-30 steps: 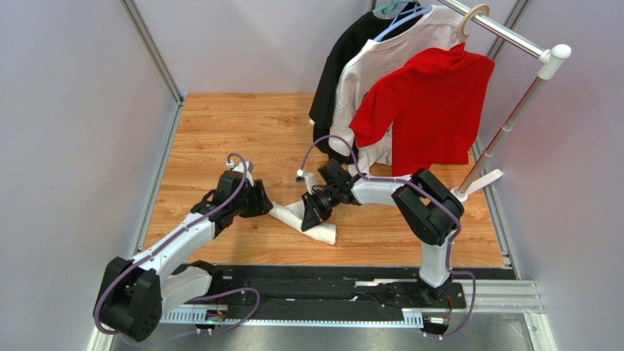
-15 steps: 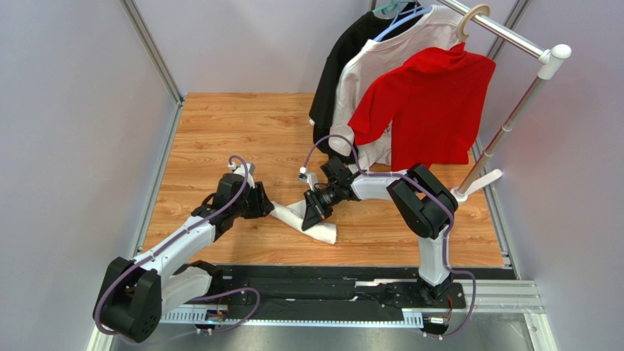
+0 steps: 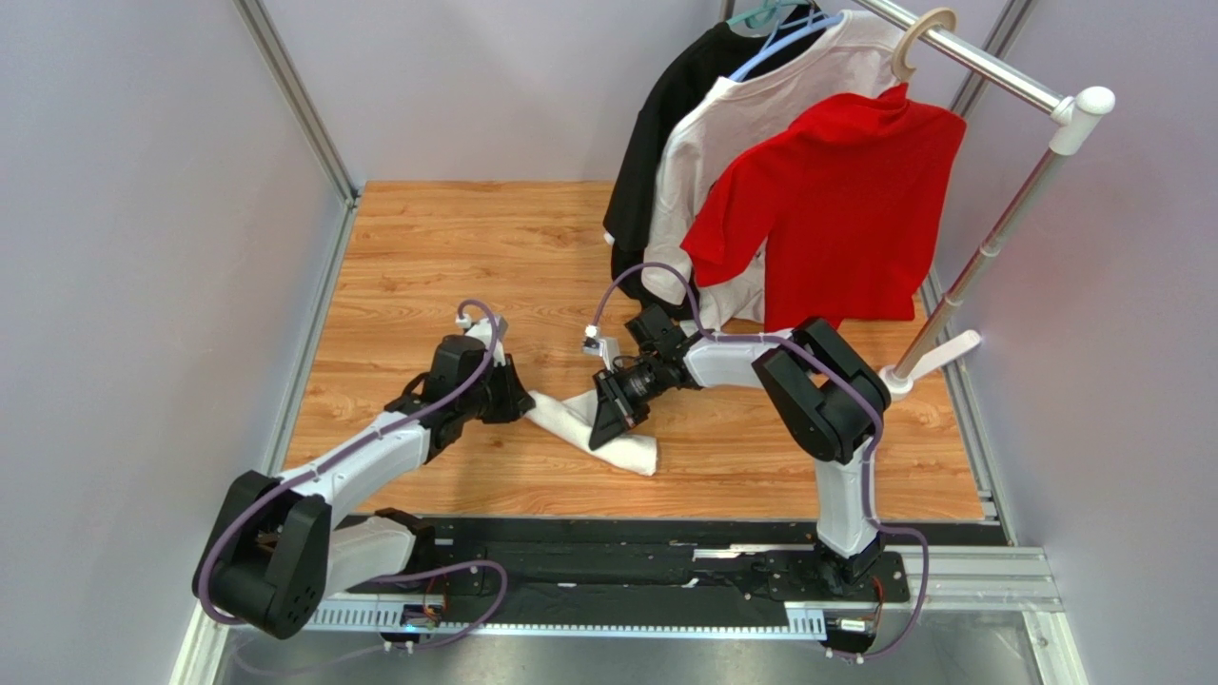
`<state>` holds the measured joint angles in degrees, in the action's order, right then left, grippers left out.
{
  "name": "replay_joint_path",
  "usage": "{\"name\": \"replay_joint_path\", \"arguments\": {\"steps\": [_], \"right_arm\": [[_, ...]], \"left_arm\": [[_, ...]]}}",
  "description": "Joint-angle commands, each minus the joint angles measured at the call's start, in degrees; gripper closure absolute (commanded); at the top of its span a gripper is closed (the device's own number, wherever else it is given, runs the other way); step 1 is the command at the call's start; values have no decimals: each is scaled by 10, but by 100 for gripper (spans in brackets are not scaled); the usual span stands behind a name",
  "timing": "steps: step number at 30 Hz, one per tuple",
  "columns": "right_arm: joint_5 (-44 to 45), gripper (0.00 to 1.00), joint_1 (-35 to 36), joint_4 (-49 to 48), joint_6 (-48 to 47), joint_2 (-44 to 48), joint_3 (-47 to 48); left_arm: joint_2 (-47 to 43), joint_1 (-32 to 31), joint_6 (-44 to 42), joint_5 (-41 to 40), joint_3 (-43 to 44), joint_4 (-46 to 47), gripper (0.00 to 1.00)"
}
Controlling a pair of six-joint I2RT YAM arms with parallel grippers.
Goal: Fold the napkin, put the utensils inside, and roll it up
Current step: Roll the napkin with the utensil
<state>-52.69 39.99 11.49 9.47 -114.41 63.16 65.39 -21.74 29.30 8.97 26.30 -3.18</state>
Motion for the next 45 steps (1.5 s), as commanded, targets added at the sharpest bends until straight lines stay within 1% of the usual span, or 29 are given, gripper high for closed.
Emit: {"name": "replay_joint_path", "arguments": {"steps": [1,2,4,5,6,7,8,11,12,13,16,17,19,20,21,22,23,24,25,26,28,32,33,38,39,42,45], "right_arm": [[56,91,2,56,-14,-24,-4],[60,82,1,60,-14,-20,-3],[66,67,1,70,-15,-2,-2],[74,62,1,73,-15,7,-2],[79,53,2,77,-16,15,-3],[85,49,1,85,-15,23,-3],[96,42,1,91,-16,41,-3],[129,35,2,107,-15,83,-5],[140,26,3,109,-11,96,-6],[151,23,1,115,-11,107,-6],[208,21,6,126,-13,146,-2],[246,21,17,127,-16,158,-1],[289,21,32,130,-30,183,3],[336,21,57,131,-33,190,6],[365,21,72,124,-37,204,5],[391,22,104,117,-48,209,3],[446,22,123,111,-53,214,1],[475,23,140,94,-58,221,-4],[499,24,175,85,-67,223,-7],[550,25,191,73,-71,224,-12],[592,26,227,43,-81,220,-22],[628,29,260,14,-92,204,-25],[625,31,265,13,-108,199,-24],[635,33,265,21,-125,158,-8],[632,36,265,20,-126,156,-7],[626,39,265,19,-127,147,-5],[626,40,263,16,-126,142,-5]], "left_arm": [[11,2,-20,17,11,27,92],[12,2,-19,18,11,27,95],[16,2,-20,20,13,26,100],[19,2,-19,19,15,24,100],[21,2,-19,21,16,23,100],[23,1,-20,22,19,20,100],[28,1,-19,23,21,17,100],[42,2,-17,15,33,-3,100],[47,2,-15,10,37,-15,100],[52,2,-16,11,45,-18,100],[72,2,-11,18,56,-25,100],[80,2,-7,19,59,-28,100],[90,2,-6,21,68,-38,100],[98,2,-5,22,73,-43,100],[100,2,-4,20,79,-52,100],[104,2,-4,18,81,-55,100],[108,2,-2,18,83,-58,100],[112,2,-1,17,86,-63,100],[118,2,1,16,88,-65,100],[121,2,2,17,90,-70,100],[133,2,4,21,97,-75,100],[144,2,4,24,107,-82,100],[145,2,4,25,106,-82,100],[148,2,2,25,109,-87,100],[148,2,2,26,110,-87,100],[149,2,1,25,111,-89,100],[150,2,0,25,112,-90,100]]}}
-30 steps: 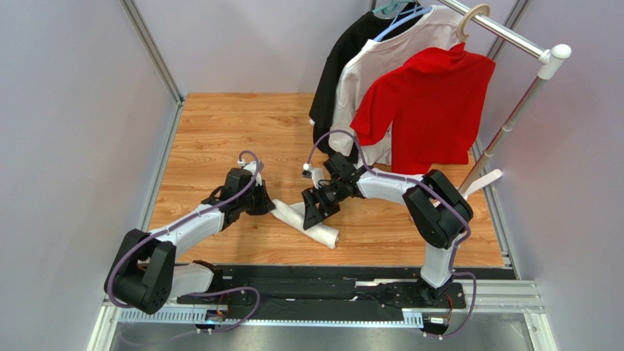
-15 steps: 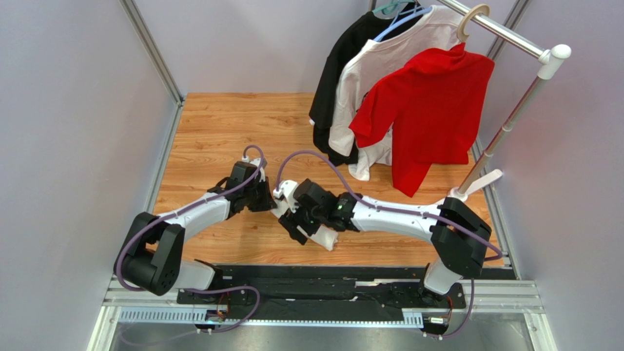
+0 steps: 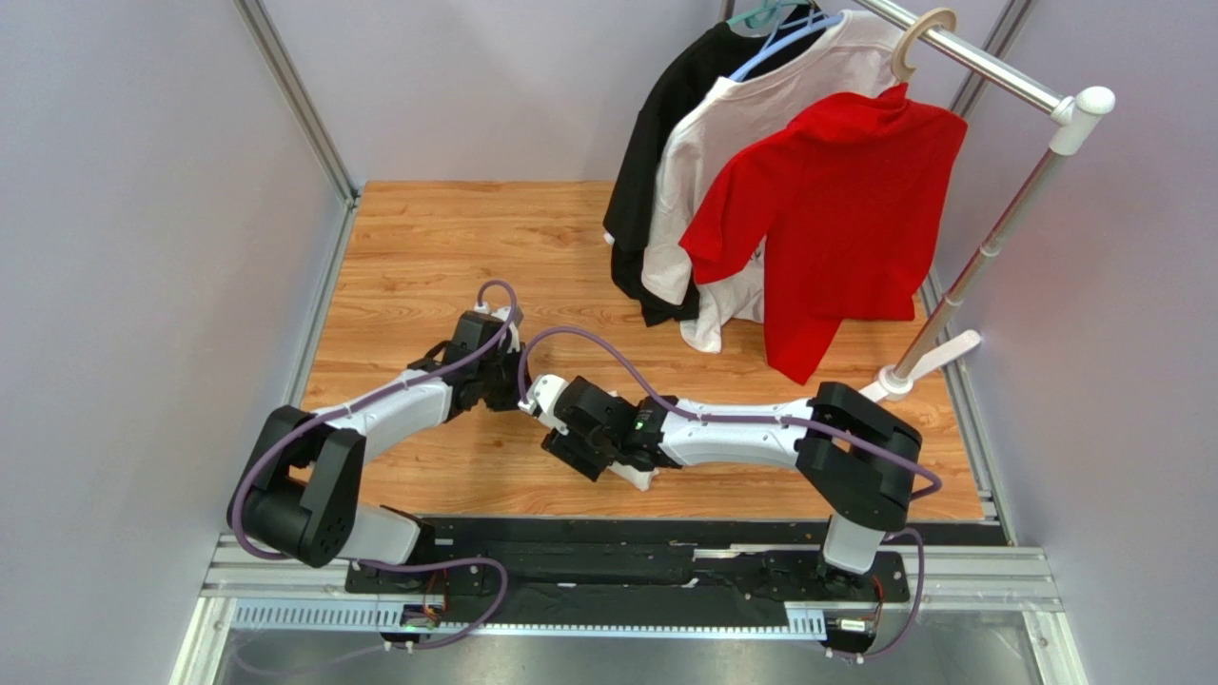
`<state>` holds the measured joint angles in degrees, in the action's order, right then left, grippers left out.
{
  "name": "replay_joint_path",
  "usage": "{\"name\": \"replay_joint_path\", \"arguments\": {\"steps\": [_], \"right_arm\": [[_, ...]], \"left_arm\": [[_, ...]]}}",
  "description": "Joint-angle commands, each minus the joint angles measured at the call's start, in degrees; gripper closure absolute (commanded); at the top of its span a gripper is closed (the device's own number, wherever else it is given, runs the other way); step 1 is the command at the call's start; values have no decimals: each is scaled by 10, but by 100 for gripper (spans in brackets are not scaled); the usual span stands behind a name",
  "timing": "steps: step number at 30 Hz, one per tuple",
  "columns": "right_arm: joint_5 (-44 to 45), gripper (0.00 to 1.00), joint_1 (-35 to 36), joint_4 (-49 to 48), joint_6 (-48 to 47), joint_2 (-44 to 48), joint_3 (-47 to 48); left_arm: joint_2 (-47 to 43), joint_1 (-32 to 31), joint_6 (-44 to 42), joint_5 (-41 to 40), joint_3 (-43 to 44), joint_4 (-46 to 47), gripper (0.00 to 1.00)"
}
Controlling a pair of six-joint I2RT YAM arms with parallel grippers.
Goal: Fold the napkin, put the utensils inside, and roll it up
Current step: Roll the napkin with the utensil
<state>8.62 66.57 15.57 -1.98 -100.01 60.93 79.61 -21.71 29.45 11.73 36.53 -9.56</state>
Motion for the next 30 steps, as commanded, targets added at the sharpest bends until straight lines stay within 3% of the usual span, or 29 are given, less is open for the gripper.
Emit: {"name": "replay_joint_path", "arguments": {"steps": [1,4,6,11,12,16,18,30], "right_arm": [[13,41,-4,-25,-9,-4,17],[15,46,-9,-22,1,-20,21],[10,55,-20,-8,7,-35,30],[-50,68,-50,-5,36,-46,20],[-77,76,-63,-8,39,-45,16],[-185,87,-100,-36,69,-33,-15],[-240,93,-121,-47,85,-30,-24],[-507,99,-207,-105,139,-81,-36]], "left_arm": [[9,2,-3,0,10,-27,100],[6,2,-4,8,9,-23,100],[0,1,-4,11,8,-20,100],[-19,2,-3,14,9,-23,98],[-29,2,2,15,8,-24,95],[-70,2,10,-3,7,-44,60],[-100,2,11,-13,5,-54,53],[-176,3,17,-26,-66,0,47]]}}
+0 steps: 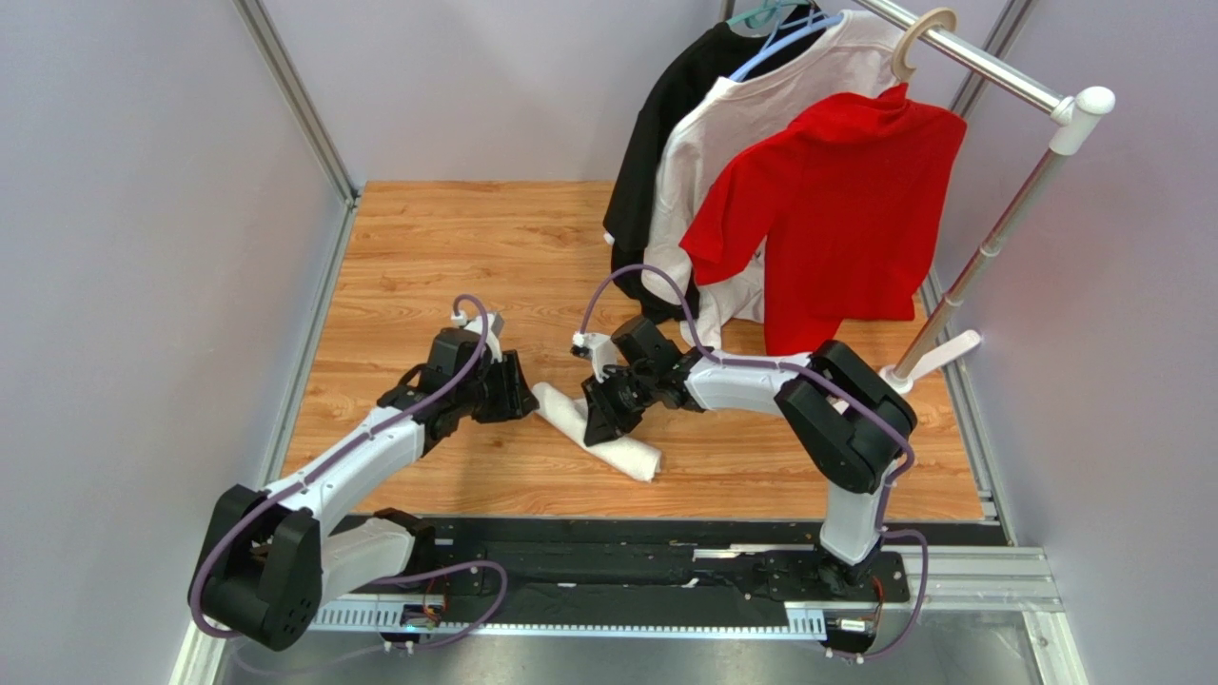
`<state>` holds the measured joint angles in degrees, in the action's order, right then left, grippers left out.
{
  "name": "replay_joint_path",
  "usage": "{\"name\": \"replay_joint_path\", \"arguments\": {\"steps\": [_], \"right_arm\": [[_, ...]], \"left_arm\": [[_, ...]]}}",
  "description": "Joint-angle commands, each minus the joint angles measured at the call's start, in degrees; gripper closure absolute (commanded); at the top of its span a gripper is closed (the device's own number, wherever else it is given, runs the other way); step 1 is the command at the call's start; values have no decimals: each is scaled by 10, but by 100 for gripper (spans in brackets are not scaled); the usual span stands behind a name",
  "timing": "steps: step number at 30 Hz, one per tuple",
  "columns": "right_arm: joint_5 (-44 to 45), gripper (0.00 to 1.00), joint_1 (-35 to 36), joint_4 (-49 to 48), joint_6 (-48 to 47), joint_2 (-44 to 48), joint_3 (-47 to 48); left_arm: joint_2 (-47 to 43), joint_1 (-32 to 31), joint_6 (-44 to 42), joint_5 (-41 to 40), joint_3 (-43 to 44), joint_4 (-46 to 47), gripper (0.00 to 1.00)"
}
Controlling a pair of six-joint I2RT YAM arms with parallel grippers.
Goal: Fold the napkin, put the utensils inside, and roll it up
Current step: Roll the napkin with the utensil
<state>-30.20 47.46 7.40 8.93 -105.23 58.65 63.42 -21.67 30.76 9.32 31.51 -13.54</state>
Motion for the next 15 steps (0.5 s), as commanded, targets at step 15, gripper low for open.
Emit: {"name": "replay_joint_path", "arguments": {"steps": [15], "right_arm": [[-183,100,-47,-31,30,-62,-10]], "left_arm": [[14,3,-2,8,-41,111,47]]}}
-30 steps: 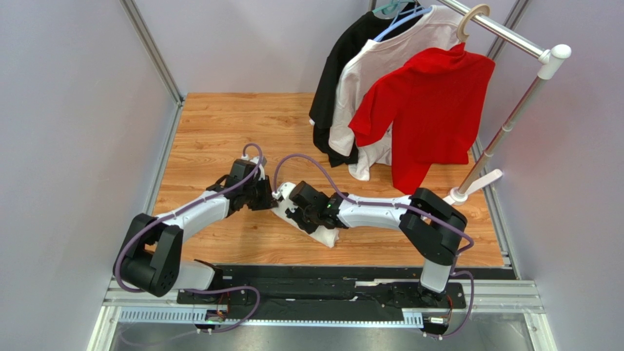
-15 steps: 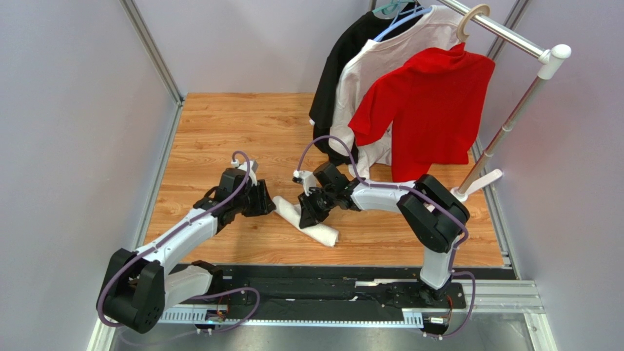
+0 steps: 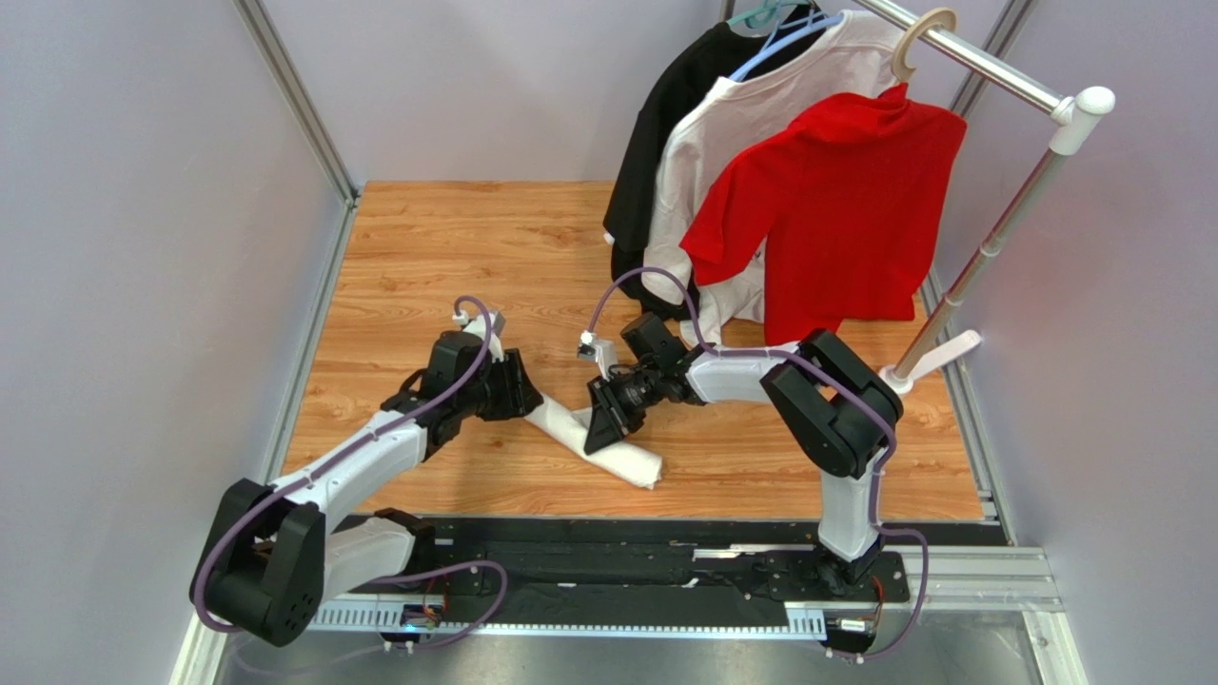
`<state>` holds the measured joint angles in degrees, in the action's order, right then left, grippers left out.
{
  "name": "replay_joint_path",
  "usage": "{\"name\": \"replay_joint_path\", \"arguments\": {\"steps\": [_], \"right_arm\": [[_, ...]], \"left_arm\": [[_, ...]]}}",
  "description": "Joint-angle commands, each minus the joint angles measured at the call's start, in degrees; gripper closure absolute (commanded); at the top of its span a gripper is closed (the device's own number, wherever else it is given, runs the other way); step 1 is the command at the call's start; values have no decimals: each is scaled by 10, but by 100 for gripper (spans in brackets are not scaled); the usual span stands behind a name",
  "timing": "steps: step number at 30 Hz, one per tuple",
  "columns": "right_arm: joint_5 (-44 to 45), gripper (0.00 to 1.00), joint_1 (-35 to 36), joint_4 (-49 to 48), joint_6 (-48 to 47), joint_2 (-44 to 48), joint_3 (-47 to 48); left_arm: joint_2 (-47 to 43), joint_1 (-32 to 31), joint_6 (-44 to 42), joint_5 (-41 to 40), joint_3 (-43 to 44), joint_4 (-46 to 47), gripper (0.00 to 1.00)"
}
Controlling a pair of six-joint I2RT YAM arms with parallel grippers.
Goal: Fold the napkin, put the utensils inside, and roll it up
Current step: Roll the napkin with the utensil
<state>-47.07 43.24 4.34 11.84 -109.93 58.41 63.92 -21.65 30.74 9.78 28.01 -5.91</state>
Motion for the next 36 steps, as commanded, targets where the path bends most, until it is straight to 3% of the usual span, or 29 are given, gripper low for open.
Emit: {"name": "replay_joint_path", "arguments": {"steps": [1,7,8,10,12,15,16,19,24,29,36], "right_arm": [[-14,100,-4,1,1,-16,-7],[-19,100,-6,3,-1,-25,-3],[-18,100,-7,4,0,-27,-1],[-13,100,-7,8,-1,-25,-1],[-3,98,-8,17,-2,-23,3],[24,79,-8,29,-1,-4,6],[36,64,-7,34,1,4,6],[96,44,-8,61,-1,50,9],[267,40,1,110,-4,150,6],[431,39,94,157,-58,198,38],[459,39,185,141,-71,141,61]], "left_arm": [[11,3,-2,3,-7,35,47],[44,3,1,17,-16,78,55],[52,3,-1,24,-16,88,62],[71,3,-2,30,-16,98,67],[81,3,-1,36,-16,107,81],[92,3,-2,38,-16,109,99],[94,3,-2,35,-15,107,100],[98,2,-10,30,-9,94,100],[117,3,-16,31,13,64,100],[149,3,-23,42,32,44,100],[163,3,-25,47,38,38,100]]}}
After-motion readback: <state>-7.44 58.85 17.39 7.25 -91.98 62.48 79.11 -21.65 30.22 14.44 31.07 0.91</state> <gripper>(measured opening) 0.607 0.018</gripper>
